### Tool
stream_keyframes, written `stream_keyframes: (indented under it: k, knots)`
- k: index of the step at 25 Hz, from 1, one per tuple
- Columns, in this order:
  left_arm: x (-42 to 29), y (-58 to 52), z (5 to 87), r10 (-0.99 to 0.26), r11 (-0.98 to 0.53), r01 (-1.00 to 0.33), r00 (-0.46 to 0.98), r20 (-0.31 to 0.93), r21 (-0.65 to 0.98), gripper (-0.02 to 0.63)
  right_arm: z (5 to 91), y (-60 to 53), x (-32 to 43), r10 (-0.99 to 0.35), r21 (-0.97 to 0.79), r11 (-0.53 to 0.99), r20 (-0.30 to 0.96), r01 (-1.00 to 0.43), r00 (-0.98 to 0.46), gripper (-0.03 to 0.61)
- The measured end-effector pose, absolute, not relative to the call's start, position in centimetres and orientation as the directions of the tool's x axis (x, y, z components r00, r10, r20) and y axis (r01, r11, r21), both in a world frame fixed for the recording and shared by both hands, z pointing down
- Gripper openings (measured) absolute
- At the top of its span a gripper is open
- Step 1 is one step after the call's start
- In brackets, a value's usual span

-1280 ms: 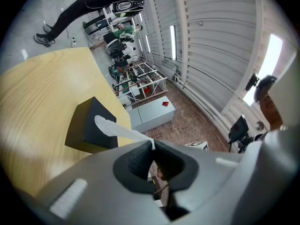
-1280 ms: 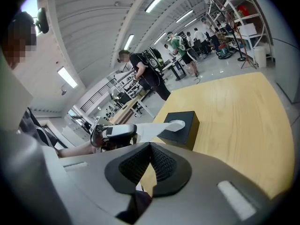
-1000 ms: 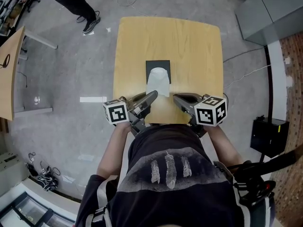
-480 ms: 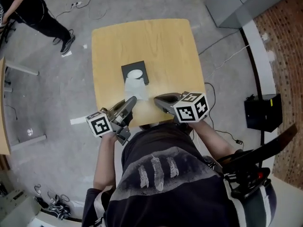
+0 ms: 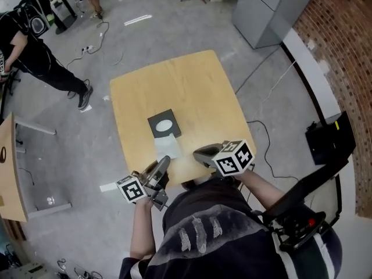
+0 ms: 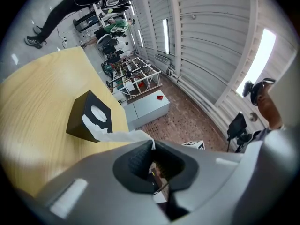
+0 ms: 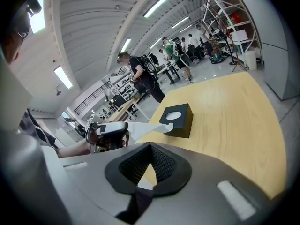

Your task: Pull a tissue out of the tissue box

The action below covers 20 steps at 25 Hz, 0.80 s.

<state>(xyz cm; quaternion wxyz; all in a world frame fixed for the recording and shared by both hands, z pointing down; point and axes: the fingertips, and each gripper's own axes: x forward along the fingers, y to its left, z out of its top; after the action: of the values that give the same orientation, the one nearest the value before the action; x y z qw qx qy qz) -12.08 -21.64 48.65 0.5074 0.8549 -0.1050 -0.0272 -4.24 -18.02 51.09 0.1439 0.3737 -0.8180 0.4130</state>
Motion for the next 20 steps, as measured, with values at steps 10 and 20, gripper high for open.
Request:
stream_keyframes:
  k: [10, 20]
  knots:
    - [-8.1, -17.0, 47.1, -0.254, -0.476, -0.230, 0.960, 0.118, 0.849, 0.002, 50.4, -12.7, 1.3, -0.496, -0.607, 0.404, 0.483, -0.684, -0.721, -0.005]
    - [-1.5, -12.4, 46.7, -0.203, -0.466, -0.251, 0.964, 0.174, 0.848, 0.002, 50.8, -8.8, 9.0, -0.519, -0.649, 0.349, 0.466, -0.676, -0.716, -0.005]
